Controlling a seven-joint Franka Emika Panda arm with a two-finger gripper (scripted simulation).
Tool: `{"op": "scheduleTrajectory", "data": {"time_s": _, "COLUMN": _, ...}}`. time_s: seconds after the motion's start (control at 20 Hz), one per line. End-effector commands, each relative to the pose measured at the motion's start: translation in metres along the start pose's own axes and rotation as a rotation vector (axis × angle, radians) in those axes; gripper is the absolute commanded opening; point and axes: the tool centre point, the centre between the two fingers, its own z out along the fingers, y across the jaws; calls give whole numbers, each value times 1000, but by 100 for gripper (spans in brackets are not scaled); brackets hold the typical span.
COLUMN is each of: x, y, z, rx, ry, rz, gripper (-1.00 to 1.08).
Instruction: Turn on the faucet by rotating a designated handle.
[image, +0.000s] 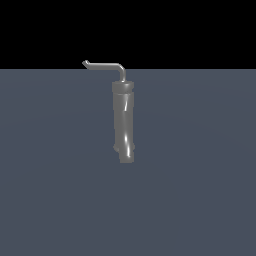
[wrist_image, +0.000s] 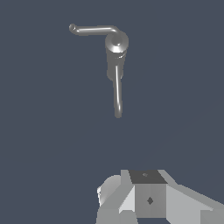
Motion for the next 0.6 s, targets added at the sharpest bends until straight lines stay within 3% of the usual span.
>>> {"op": "scheduleTrajectory", "data": {"time_s": 0.0, "x": 0, "y": 0, "z": 0, "rx": 0, "ry": 0, "rz": 0, "gripper": -100}}
{"op": "scheduleTrajectory", "data": {"time_s": 0.55, "x": 10, "y": -15, "z": 3, "rx": -6, "ry": 8, "rz": -31, "gripper": -100}}
